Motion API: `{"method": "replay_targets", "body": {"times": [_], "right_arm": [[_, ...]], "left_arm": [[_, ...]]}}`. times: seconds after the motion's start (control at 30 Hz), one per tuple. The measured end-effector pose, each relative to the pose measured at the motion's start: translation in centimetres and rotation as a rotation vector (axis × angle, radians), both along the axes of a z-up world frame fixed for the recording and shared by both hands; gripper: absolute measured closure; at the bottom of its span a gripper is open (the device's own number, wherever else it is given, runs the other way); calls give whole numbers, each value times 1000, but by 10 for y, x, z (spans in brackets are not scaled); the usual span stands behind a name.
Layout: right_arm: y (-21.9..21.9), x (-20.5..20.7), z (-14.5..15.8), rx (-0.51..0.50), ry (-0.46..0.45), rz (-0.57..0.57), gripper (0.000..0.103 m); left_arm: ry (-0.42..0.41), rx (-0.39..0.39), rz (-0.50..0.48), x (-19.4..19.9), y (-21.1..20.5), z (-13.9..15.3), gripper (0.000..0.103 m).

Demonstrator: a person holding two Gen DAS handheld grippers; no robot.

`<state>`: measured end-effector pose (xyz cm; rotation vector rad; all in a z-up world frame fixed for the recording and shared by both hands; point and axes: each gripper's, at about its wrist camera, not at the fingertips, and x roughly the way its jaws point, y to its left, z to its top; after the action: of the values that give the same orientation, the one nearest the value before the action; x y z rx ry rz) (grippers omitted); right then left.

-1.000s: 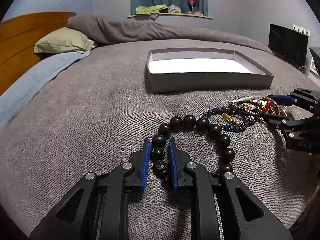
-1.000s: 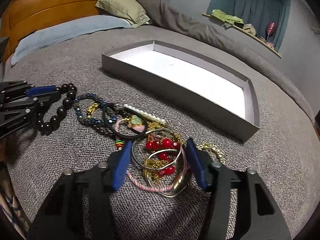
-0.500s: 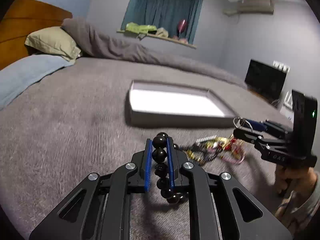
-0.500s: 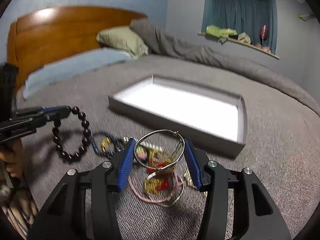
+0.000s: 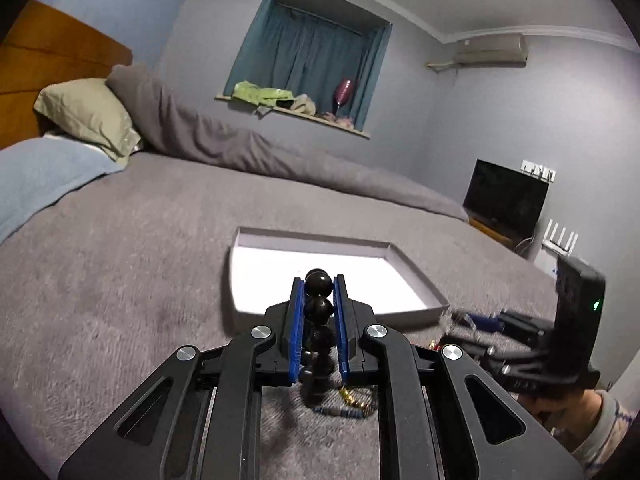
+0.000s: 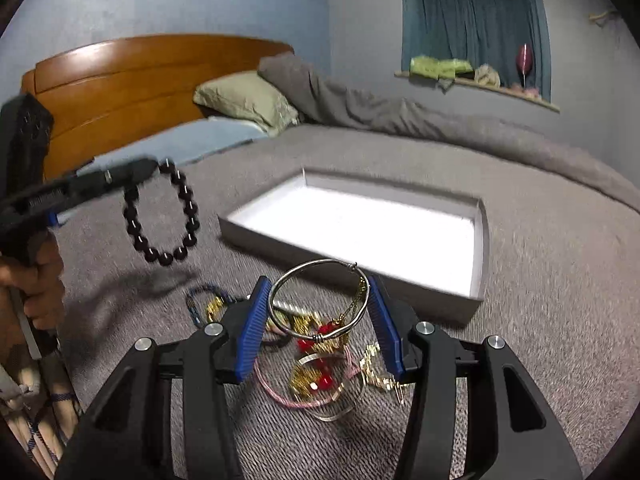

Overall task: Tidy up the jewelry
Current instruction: 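Grasp a silver hoop bangle with the right gripper while the left lifts the black bracelet, then open the right gripper, releasing the silver hoop bangle onto the pile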

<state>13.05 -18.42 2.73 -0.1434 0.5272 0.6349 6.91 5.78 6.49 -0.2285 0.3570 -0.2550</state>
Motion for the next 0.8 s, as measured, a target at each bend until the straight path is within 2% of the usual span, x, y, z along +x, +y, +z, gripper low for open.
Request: {"method": "replay_targets", "body": {"times": [0.2,0.33,0.6,0.8], "right_arm": [[-4,7,-21,-59,126,19,54],[-15,3,-30,-98,143,-14,54],[-49,-2,-30,-88,130,-99,54],[-58,-2,-39,-120,171,-89,54]], "left_arm": [[13,14,-14,6,-8,-7,88],[13,21,-27,6,-11,-8,88],[17,32,-44,7,-19,-10,88],[21,44,-47,8,-23,-12,88]]}}
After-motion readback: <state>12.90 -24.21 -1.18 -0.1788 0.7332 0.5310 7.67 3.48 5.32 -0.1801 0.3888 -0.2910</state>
